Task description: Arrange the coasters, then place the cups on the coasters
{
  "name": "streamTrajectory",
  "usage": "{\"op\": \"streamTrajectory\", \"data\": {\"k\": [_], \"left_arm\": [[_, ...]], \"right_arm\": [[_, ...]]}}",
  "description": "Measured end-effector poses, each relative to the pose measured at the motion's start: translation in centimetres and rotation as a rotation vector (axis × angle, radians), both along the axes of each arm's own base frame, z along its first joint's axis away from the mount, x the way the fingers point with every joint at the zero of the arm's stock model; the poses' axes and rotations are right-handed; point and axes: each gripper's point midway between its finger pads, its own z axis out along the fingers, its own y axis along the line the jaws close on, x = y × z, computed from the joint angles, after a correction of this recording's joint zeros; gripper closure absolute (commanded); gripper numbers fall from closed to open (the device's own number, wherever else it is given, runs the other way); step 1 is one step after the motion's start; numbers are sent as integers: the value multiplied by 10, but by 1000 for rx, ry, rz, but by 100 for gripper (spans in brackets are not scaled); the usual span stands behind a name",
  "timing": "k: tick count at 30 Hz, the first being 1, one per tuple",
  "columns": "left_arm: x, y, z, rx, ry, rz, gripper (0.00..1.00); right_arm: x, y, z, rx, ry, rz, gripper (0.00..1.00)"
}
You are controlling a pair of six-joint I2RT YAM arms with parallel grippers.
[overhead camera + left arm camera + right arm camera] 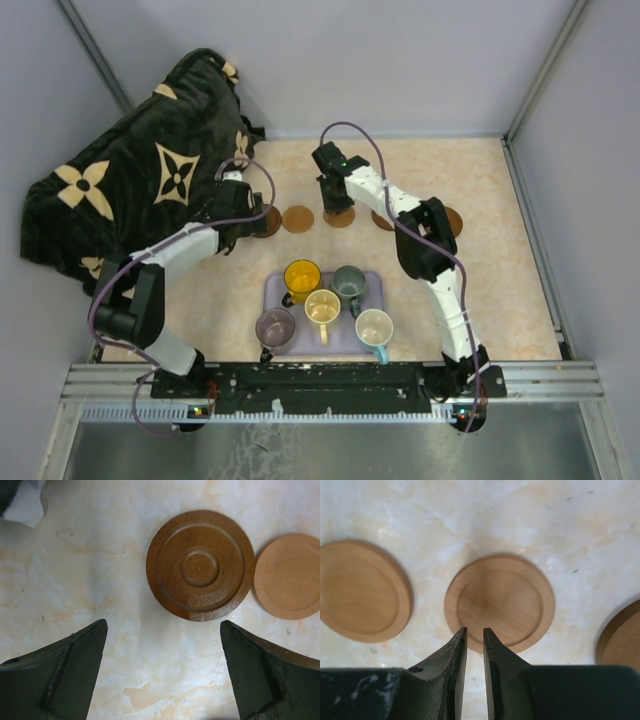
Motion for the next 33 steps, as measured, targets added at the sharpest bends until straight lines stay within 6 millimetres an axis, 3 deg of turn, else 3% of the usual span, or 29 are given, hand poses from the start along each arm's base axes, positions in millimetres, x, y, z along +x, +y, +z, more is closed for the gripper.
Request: {"op": "streamTrajectory", "data": {"k": [5, 14, 23, 27, 33], "left_arm": [[16, -5, 12, -5, -34, -9, 0], [28, -25, 12, -29, -39, -56, 0], [27, -30, 9, -53, -36, -67, 0], [22, -29, 3, -50, -22, -67, 0], [8, -24, -3, -55, -10, -57, 0]], "right_arm": [[14, -10, 5, 23, -14, -13, 79], [30, 23, 42, 144, -96, 57, 78], [19, 54, 42, 137, -111, 161, 76], [7, 71, 36, 124, -106, 209, 64], [3, 77, 16, 77, -95, 237, 58]]}}
